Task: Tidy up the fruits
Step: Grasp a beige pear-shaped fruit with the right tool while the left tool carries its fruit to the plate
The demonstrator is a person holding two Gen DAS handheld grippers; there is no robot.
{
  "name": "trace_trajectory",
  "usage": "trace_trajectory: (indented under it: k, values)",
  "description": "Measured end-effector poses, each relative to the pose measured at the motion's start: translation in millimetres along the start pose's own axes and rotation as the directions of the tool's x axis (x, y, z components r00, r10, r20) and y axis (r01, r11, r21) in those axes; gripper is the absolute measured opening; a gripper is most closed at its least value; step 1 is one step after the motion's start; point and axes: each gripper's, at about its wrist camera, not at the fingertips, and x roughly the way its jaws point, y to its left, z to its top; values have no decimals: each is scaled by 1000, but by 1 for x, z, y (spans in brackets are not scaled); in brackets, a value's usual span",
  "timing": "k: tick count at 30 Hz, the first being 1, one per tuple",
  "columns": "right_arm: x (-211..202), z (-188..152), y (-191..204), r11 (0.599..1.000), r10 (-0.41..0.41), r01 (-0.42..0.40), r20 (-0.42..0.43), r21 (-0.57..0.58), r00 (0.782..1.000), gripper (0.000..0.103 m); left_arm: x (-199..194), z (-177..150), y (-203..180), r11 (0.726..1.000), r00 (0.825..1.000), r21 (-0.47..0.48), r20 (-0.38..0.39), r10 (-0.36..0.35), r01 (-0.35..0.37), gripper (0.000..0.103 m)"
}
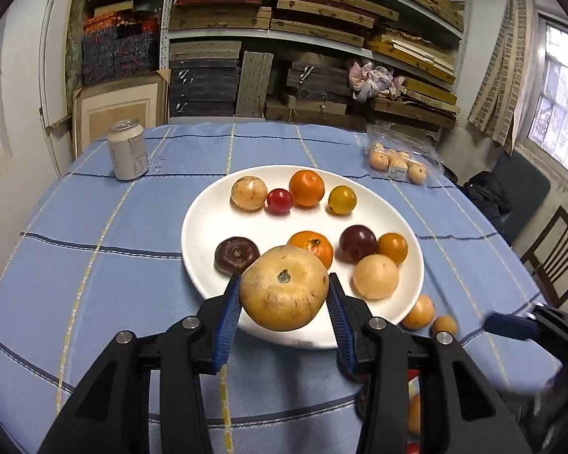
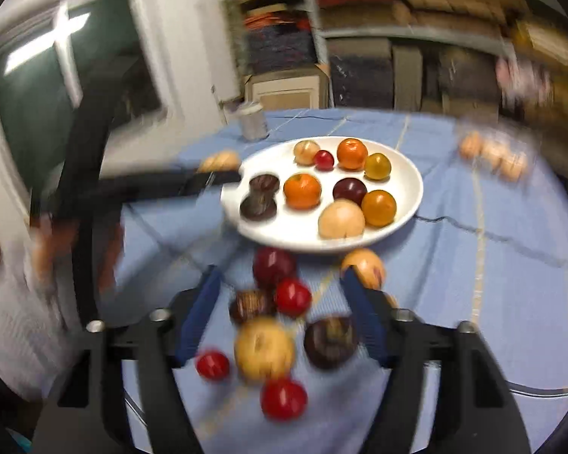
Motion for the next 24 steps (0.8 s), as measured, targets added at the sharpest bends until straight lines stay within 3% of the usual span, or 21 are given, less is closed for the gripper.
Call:
trace_trajectory:
  k: [3,6,8,15,18,22,24]
  values:
    - [5,-18,17,999,10,-13,-63,-47,998,67,2,-5,5,999,999,-39,-15,-36,35,45]
    - [21,-28,24,994,-66,56,-107,-93,992,65,-1,-5,5,999,1000,-28,-3,-23,23,45]
    - [35,-31,22,996,-53,41,-144,-84,988,49,-4,-6,5,999,1000,-26,2,-27,27,45]
    - [35,-29,19,998,-29,23,-133,-50,991,44,-3,-5,2,1000,1000,-11,-2,-27,27,45]
    - [21,-5,3,1000,14,-13,-64,21,998,44,-1,7,1,1000,1000,15,5,-1,1,45]
    - [27,45,-25,996,-70,70,7,51,998,44,17,35,7,999,999,22,4,41,-41,45]
    - [43,61,-36,994,-84,84,-4,73,996,44,31,44,11,998,998,15,-9,58,-58,45]
